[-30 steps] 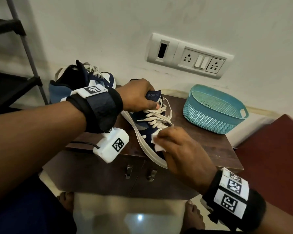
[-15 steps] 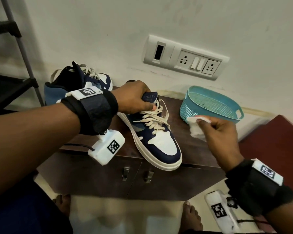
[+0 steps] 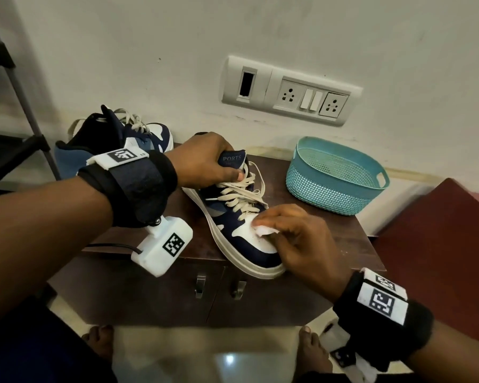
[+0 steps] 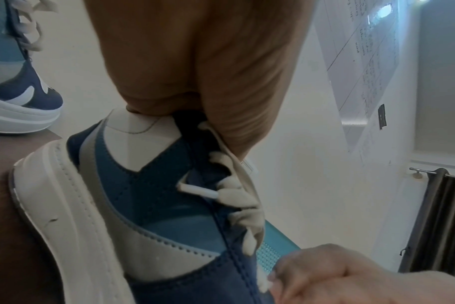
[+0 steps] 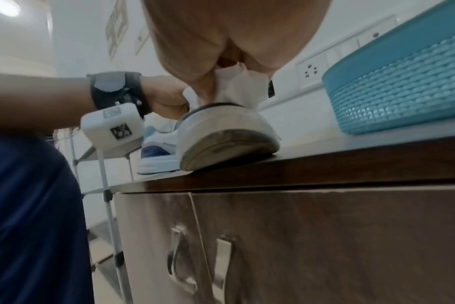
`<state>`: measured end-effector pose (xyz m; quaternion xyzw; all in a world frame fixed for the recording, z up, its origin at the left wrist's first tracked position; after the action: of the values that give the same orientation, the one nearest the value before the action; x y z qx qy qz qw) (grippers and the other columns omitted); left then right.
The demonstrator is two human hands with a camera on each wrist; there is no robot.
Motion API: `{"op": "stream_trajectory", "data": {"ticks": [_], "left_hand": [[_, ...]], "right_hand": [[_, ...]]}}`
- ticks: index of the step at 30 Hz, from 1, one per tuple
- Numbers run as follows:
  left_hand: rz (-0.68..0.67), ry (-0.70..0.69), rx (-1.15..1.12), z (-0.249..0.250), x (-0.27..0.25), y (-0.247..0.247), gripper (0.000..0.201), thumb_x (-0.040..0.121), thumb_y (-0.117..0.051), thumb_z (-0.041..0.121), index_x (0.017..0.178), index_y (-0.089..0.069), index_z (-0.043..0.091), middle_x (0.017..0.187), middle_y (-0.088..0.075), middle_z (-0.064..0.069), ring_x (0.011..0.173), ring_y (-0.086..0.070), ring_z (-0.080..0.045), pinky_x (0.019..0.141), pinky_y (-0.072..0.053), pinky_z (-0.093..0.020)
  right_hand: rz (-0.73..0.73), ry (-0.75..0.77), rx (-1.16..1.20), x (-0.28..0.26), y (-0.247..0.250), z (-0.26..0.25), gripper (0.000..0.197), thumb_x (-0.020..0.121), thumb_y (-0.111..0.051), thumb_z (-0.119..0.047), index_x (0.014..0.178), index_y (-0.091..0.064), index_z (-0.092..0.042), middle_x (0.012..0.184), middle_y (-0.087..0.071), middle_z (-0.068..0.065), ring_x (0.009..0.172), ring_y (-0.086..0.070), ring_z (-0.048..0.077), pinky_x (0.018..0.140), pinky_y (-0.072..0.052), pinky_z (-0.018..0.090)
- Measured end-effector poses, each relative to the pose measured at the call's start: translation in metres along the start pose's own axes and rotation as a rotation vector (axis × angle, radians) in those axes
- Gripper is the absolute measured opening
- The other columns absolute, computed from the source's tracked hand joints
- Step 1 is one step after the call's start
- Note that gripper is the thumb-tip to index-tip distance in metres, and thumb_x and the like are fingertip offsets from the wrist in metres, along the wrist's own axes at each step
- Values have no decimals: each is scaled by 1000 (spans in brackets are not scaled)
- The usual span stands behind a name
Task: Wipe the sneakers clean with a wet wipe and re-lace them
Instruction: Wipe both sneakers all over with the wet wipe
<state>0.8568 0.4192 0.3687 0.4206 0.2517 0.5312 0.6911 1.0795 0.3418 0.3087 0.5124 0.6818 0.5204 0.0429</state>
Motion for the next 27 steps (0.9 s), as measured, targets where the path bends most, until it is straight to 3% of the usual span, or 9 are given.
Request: {"op": "stream_trajectory", "data": {"ticks": [5,10,12,14,17,21,23,24,27], "left_hand": [[-3,6,-11,1,-1,1,42,90,-73,38,62,-49,16,57,-47,2,52,-44,-13,51,-31,-28],[-11,8,-20,1,-1,1,40,89,-74,40,66,-52,15,60,-50,1,54,-46,-14,51,-33,-28],[-11,7,-28,2,-2,1,38,89,-74,40,67,-53,16,61,-51,1,56,-47,-14,53,-35,-28],[-7,11,-30,3,-2,2,38,89,-74,40,68,-53,16,62,-51,1,56,-47,-13,53,-35,-27],[-7,16,-19,2,-2,1,40,90,-73,40,66,-52,16,61,-50,1,55,-46,-13,52,-33,-27],[-5,9,-11,5,-2,2,41,90,-73,40,67,-52,13,60,-49,-2,54,-45,-15,52,-33,-30],[3,6,-4,5,-2,2,41,90,-73,39,66,-52,12,61,-49,-3,55,-44,-16,52,-32,-30],[8,7,0,5,-3,2,41,90,-73,38,68,-53,11,62,-50,-4,56,-45,-17,53,-33,-30],[15,15,-5,5,-3,1,38,89,-74,38,69,-56,12,63,-52,-3,58,-47,-17,54,-34,-29]], "right_hand": [[40,-76,-53,5,7,22,27,88,-64,-1,100,-81,-18,105,-74,-9,102,-68,9,89,-56,38],[-47,51,-3,-2,1,2,34,82,-62,1,103,-81,-17,107,-74,-9,105,-67,6,92,-51,22],[-5,-76,-6,1,8,21,27,87,-67,1,97,-82,-19,98,-76,-8,93,-71,5,84,-57,30],[43,-344,65,4,21,44,18,94,-70,-11,92,-82,-25,83,-77,-6,75,-72,5,70,-58,37],[217,-545,308,2,39,54,20,101,-63,-21,97,-81,-28,91,-79,-10,87,-74,8,74,-59,27],[151,-472,331,-10,14,22,22,101,-61,-20,112,-79,-27,98,-77,-15,84,-69,-4,72,-53,18],[58,-357,252,-30,-6,-5,28,100,-63,-19,125,-73,-28,121,-71,-17,113,-65,-4,95,-52,21],[26,-252,206,-39,-10,-17,33,98,-62,-17,130,-70,-25,134,-65,-15,129,-56,-2,109,-44,21],[-76,-4,194,-53,-6,-12,37,98,-58,-7,133,-67,-15,145,-58,-6,143,-45,10,121,-31,29]]}}
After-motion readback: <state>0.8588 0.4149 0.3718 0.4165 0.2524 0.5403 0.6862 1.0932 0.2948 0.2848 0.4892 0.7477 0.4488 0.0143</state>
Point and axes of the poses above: each hand's wrist, its own x-axis towards the middle knuckle, its own y-axis out of the back of the hand, z = x × y, the point moved 2 cm from there along x, towards the middle knuckle
